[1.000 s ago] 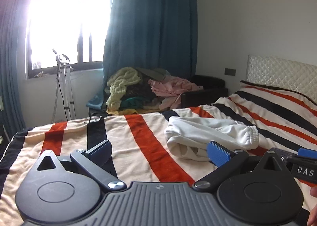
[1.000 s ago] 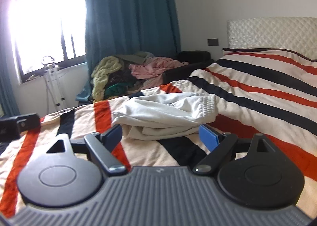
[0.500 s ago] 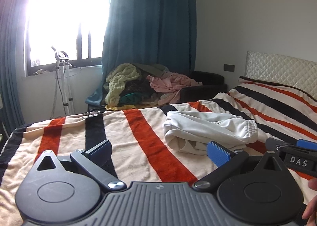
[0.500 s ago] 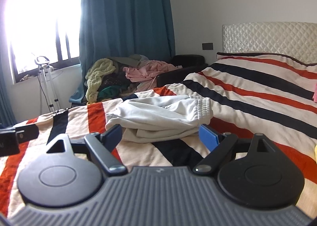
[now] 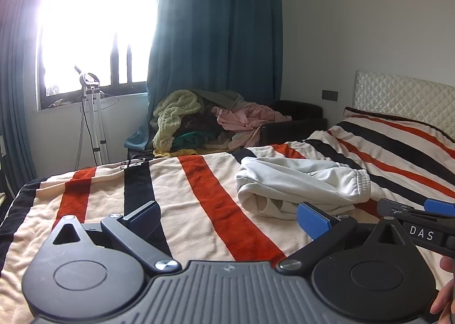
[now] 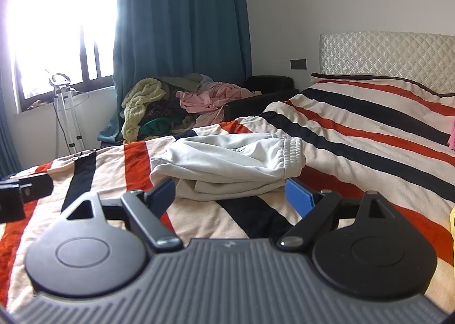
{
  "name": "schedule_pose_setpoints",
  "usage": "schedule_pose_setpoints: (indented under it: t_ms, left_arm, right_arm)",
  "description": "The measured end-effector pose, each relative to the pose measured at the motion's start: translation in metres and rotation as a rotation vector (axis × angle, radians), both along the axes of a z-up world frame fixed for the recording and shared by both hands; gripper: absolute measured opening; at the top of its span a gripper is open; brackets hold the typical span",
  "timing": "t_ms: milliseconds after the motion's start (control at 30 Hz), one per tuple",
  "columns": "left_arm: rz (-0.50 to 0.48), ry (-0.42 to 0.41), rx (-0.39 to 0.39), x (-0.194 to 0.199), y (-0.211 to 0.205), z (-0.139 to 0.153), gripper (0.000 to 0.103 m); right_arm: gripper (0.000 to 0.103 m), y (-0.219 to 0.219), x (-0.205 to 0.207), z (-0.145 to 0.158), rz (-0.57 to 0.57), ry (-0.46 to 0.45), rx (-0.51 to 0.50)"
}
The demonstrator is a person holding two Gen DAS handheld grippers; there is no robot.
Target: Fold clothes
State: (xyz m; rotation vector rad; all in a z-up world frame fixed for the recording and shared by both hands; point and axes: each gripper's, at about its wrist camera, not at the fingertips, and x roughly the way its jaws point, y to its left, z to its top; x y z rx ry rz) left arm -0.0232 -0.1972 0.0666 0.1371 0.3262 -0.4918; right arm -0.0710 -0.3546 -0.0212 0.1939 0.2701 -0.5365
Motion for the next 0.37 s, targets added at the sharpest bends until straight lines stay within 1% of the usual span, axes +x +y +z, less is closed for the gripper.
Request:
schedule_pose_setpoints:
  t_ms: [133, 367]
  left_arm:
    - [0.0, -0.013, 0.017, -0.0028, -0.0014, -0.001, 0.103]
    - [-0.006, -0.001, -0.008, -0.0025, 0.0038, -0.0005, 0.103]
  right_arm:
    - [0.086, 0.0007, 0.0018, 0.0002, 0.001, 0.005, -0.007]
    - [0.086, 0.0025, 0.0007, -0.0004, -0.001, 0.004, -0.012]
